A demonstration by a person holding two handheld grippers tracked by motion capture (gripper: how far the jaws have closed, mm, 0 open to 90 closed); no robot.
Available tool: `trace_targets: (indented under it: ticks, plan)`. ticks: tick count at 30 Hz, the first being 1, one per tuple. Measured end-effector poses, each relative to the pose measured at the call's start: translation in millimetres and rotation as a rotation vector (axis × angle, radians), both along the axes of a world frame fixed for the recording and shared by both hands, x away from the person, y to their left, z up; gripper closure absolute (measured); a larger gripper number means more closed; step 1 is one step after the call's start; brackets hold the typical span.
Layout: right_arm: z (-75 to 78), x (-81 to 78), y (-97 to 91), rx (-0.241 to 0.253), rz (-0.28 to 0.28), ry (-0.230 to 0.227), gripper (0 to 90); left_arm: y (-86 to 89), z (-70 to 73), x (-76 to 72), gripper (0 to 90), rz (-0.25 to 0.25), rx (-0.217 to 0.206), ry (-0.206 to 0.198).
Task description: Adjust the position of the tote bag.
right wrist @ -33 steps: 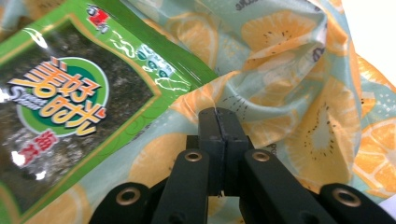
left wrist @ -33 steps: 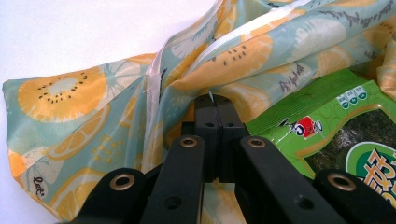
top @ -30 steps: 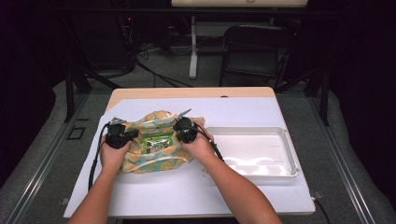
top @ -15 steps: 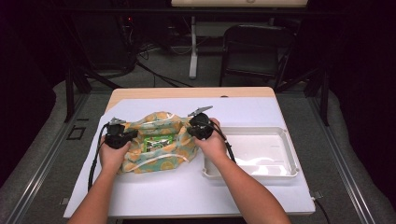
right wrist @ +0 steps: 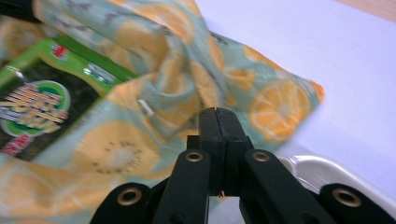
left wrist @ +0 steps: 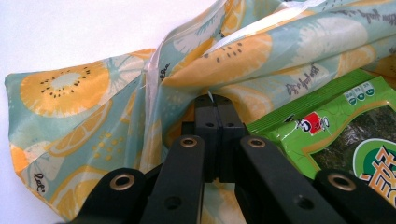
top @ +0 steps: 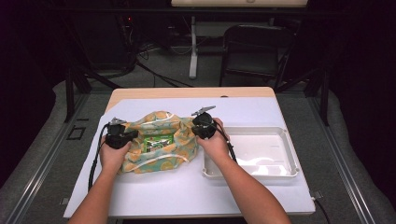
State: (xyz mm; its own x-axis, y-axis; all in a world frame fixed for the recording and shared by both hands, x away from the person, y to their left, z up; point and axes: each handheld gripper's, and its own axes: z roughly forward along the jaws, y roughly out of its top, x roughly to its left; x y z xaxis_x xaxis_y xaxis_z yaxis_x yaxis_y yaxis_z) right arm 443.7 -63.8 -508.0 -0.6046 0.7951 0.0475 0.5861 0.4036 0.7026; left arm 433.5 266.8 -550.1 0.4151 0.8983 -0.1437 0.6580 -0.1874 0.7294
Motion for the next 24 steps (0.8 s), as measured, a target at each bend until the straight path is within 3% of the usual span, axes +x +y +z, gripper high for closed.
trace_targets:
  ticks: [4,9,12,14,15,19,22,24]
  plan:
    - [5.4,-6.3,9.5,0.029,0.049,-0.013,85.1,0.0,0.0,-0.1,90.0,0.001,-0.001,0.0]
    - [4.2,-7.6,20.4,0.021,0.092,-0.022,80.6,-0.1,-0.1,0.0,90.0,0.001,0.0,0.0]
    - [-2.1,-5.8,25.5,0.014,0.089,0.0,76.4,-0.3,-0.3,0.2,90.0,0.001,0.0,0.0]
    - [-7.9,-4.9,29.4,0.032,0.082,-0.017,72.5,-0.6,-0.6,0.3,90.0,0.001,0.001,0.0]
    - [-6.4,-3.7,28.9,-0.012,0.108,0.002,71.4,-0.7,-0.7,0.4,90.0,0.001,0.0,0.001]
    - [-13.8,-2.6,35.2,-0.025,0.12,0.008,67.7,-0.4,-0.8,0.5,90.0,0.001,0.0,0.001]
    - [-18.6,-1.3,38.2,-0.07,0.143,0.031,67.9,0.3,-0.2,0.6,90.0,-0.002,0.001,0.008]
    - [-22.9,-0.6,40.2,-0.063,0.139,0.039,69.7,0.3,-0.3,0.7,90.0,-0.002,0.001,0.008]
